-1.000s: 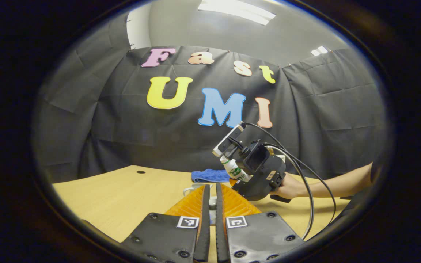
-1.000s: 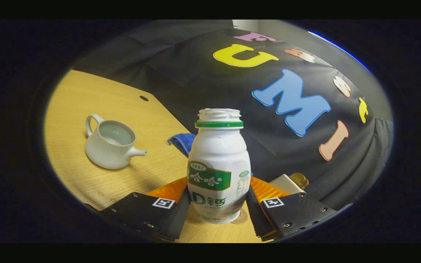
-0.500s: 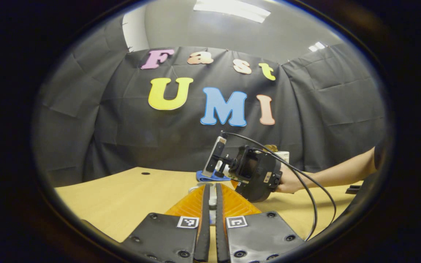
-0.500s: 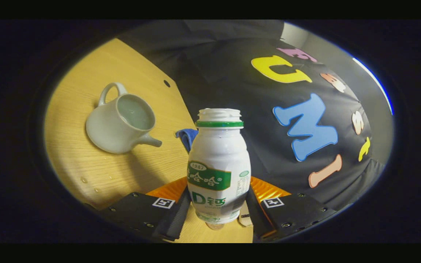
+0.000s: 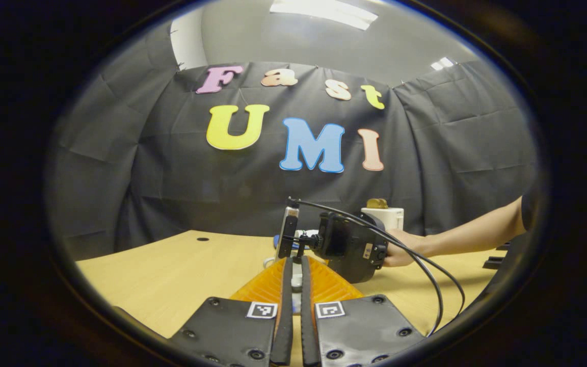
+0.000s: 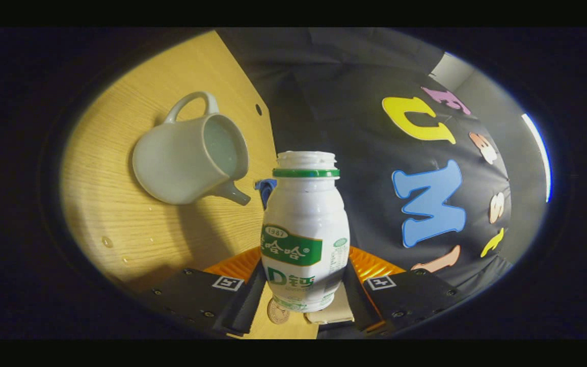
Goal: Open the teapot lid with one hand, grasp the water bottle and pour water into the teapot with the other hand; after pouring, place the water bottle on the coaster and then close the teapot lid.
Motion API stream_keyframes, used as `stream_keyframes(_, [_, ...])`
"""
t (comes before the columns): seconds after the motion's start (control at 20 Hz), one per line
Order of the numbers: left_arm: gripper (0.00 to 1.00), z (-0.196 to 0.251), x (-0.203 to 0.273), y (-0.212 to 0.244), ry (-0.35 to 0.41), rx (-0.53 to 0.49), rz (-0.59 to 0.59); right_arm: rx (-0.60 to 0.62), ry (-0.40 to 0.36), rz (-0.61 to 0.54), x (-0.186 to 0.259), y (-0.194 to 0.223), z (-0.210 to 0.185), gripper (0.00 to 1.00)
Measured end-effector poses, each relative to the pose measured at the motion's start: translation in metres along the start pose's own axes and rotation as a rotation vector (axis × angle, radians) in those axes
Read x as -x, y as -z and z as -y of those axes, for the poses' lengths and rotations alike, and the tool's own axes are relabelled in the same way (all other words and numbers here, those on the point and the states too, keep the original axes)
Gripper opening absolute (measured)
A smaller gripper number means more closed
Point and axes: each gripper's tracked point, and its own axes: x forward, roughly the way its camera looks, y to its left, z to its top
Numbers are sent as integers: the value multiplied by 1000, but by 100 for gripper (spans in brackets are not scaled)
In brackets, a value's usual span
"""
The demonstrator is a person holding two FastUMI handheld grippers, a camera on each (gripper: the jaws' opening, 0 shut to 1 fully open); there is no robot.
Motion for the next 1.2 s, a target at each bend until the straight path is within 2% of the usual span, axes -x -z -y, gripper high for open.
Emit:
stream_keyframes(0.15, [17,-1,0,-1,-1,-2,2,45,14,6,-2,-2,4,73])
stream_keyframes(0.2, [13,-1,1,-1,-2,-4,3,60,21,10,-3,-2,5,72])
stream_keyframes(1.2, [13,-1,2,-4,-5,-19,4,325,95,46,-8,-8,30,72])
